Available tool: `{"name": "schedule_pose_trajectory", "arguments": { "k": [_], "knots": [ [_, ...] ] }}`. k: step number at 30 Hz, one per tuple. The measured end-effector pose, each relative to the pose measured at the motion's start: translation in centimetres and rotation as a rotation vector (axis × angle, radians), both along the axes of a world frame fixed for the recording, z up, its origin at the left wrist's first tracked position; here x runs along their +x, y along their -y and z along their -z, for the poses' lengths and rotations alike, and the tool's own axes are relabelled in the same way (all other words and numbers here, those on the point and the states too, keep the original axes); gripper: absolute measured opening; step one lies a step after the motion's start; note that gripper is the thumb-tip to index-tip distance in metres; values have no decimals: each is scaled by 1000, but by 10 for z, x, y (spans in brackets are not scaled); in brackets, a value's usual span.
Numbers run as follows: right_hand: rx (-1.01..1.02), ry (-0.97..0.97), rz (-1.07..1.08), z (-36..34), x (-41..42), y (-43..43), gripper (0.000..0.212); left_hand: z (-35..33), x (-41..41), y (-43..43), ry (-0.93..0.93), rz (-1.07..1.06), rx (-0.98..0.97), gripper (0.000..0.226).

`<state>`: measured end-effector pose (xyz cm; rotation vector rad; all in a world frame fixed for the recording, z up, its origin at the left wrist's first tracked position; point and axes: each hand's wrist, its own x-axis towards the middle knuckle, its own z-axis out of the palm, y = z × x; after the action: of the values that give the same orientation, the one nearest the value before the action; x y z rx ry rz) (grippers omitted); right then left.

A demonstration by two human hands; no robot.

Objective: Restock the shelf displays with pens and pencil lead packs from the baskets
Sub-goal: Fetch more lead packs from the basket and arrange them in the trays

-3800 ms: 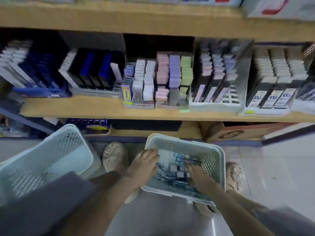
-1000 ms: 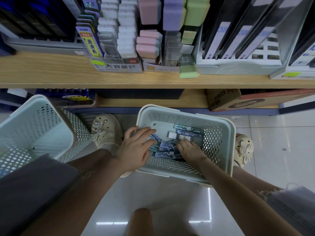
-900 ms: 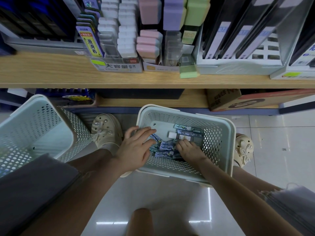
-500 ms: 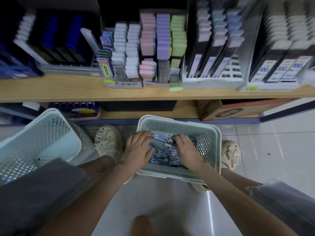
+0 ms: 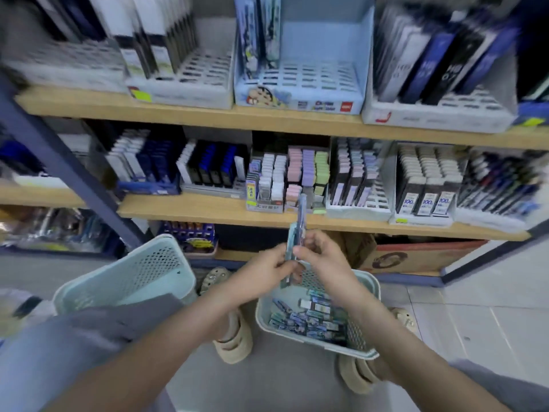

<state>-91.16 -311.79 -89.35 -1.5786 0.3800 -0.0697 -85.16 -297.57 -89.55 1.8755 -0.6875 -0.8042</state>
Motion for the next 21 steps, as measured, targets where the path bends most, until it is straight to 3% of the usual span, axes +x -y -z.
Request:
{"name": "schedule_pose_trajectory", "arguments": {
  "k": [8,13,16,21],
  "knots": [
    [1,159,-16,-73,20,-24,13,-93,15,-30,-147,-181,-227,23],
    [55,263,-44,-108,30,-32,6,-128,27,-33,129,-168,-168,17],
    [36,296,-58,-126,39,-31,15,-148,36,-34,261,-201,-120,13],
    [-44,383,-44,-165,63,-27,7,-178,51,-37,305,-197,-125,13]
  ]
}}
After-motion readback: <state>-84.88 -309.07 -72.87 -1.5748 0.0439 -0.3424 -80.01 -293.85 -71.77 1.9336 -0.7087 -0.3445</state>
